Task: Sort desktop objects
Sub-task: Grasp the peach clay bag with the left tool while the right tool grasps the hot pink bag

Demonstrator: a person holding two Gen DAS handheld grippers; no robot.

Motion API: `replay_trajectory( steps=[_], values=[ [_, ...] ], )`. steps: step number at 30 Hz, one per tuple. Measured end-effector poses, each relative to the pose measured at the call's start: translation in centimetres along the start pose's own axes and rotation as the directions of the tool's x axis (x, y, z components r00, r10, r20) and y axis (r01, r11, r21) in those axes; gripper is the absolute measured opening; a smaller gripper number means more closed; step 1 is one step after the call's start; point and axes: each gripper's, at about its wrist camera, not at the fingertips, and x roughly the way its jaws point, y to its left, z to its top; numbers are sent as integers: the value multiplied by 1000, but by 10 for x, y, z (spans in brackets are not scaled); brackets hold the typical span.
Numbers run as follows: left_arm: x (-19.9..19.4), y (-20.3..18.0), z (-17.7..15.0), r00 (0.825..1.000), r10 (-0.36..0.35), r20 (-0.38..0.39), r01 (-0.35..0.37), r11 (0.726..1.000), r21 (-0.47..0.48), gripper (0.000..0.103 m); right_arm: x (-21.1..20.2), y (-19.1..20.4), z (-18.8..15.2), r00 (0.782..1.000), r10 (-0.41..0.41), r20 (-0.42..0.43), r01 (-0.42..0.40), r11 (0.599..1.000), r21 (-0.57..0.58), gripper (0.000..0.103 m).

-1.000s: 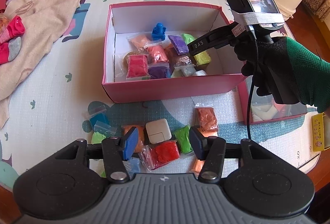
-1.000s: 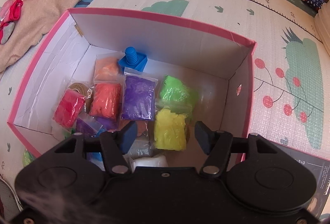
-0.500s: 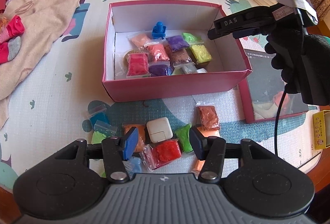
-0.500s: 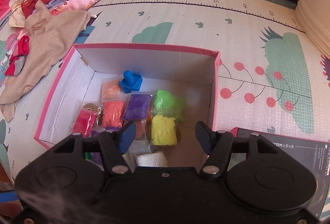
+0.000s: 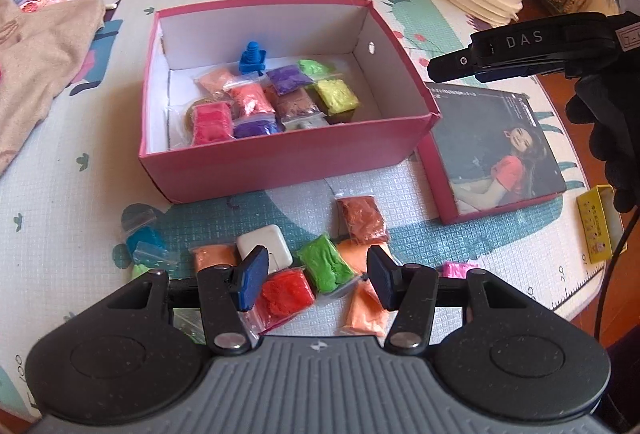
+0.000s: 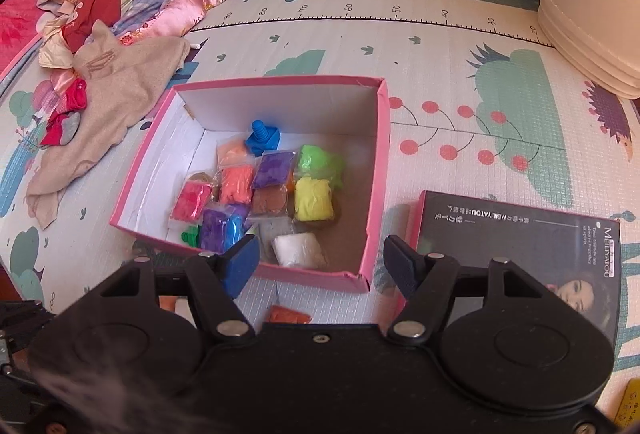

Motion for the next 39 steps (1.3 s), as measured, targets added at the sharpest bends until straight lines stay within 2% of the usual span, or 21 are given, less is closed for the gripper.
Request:
replay_trajectory(
  steps=[4, 7, 14, 20, 26, 36, 39],
  values=[
    [22, -15, -17, 999, -38, -37, 41, 995, 87, 53, -6, 0, -31, 997, 58, -50, -58, 998, 2, 68],
    [37, -26, -29, 996, -58, -67, 67, 986, 151, 53, -2, 6, -59, 993, 60, -102, -66, 997, -50, 68],
    [68, -39, -54, 984, -133, -116, 150, 977, 153, 53, 25, 11, -122, 961, 39, -275, -96, 976, -194, 68],
    [85, -48, -55, 981, -167, -104, 182, 970, 163, 53, 47, -1, -159, 934, -16, -356, -90, 956, -279, 68],
    [102, -50, -44, 968, -233, -97, 245, 959, 144, 53, 58, -7, -176, 938, -38, -345, -83, 941, -327, 68],
    [128, -56, -43, 982, -155, -111, 179, 948, 264, 53, 67, -5, -180, 955, -69, -288, -69, 894, -443, 68],
    [136, -59, -42, 985, -132, -114, 161, 938, 307, 53, 70, -7, -177, 957, -55, -285, -77, 898, -434, 68]
  ],
)
